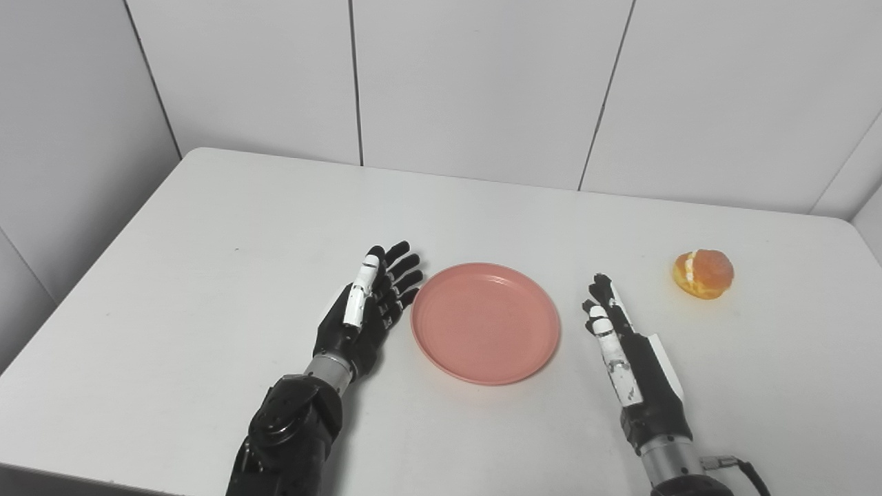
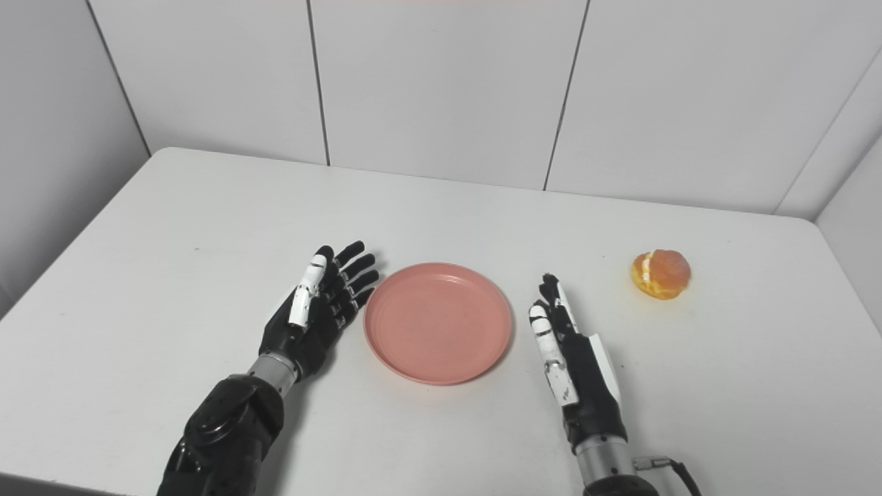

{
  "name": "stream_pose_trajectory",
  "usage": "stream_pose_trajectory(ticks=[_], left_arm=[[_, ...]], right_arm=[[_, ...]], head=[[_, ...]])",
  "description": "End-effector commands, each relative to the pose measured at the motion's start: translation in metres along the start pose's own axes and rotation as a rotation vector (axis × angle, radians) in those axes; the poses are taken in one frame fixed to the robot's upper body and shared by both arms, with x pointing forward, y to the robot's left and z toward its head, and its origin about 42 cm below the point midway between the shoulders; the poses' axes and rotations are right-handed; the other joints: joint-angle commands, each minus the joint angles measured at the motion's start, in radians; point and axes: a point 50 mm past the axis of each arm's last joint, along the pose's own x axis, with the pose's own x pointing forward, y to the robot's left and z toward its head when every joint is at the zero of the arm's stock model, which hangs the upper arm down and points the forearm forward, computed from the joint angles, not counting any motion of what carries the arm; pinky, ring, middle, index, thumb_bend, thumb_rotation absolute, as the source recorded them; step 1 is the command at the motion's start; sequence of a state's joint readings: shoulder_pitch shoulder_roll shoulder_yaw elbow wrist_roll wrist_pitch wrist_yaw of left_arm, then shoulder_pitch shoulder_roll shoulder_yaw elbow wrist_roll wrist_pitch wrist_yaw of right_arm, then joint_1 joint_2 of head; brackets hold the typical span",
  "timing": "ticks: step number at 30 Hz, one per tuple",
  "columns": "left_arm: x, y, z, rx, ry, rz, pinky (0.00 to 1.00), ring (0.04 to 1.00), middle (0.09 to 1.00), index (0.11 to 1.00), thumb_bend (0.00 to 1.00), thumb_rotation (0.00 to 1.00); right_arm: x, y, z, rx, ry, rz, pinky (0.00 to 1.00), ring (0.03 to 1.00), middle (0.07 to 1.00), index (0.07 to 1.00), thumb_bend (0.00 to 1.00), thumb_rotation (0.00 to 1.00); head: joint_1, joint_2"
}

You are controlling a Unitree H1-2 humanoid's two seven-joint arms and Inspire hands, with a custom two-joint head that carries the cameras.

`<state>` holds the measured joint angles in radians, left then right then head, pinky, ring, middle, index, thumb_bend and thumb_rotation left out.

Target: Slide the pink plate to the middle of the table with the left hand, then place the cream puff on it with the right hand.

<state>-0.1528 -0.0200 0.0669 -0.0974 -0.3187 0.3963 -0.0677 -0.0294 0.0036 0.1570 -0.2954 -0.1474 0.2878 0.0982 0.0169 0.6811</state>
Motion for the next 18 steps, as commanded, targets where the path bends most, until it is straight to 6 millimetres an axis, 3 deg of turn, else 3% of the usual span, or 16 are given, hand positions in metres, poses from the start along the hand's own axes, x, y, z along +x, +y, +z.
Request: stream_pose_trajectory(ticks=[1, 8, 13, 18], left_arm=[[0.0, -0.008, 0.009, 0.015, -0.058, -0.014, 0.92, 0.908, 0.905, 0.88, 0.41, 1.0], [-0.007, -0.008, 0.01, 0.044, -0.084, -0.007, 0.93, 0.912, 0.91, 0.891, 0.42, 1.0], [-0.01, 0.0, 0.007, 0.064, -0.104, -0.003, 0.94, 0.915, 0.916, 0.897, 0.43, 1.0], [-0.012, 0.006, 0.003, 0.082, -0.117, -0.003, 0.94, 0.917, 0.916, 0.897, 0.45, 1.0]], right_arm=[[0.003, 0.0, 0.018, -0.004, -0.062, -0.022, 0.97, 0.963, 0.986, 0.993, 0.23, 1.0], [0.007, -0.002, 0.026, -0.018, -0.106, -0.07, 0.97, 0.964, 0.978, 0.985, 0.25, 1.0], [0.013, -0.016, 0.047, -0.096, -0.154, -0.11, 0.93, 0.953, 0.966, 0.972, 0.27, 1.0], [0.023, -0.032, 0.061, -0.177, -0.241, -0.153, 0.86, 0.907, 0.93, 0.933, 0.36, 1.0]], head=[[-0.026, -0.008], [-0.084, -0.015], [-0.149, -0.028], [-0.18, -0.045]])
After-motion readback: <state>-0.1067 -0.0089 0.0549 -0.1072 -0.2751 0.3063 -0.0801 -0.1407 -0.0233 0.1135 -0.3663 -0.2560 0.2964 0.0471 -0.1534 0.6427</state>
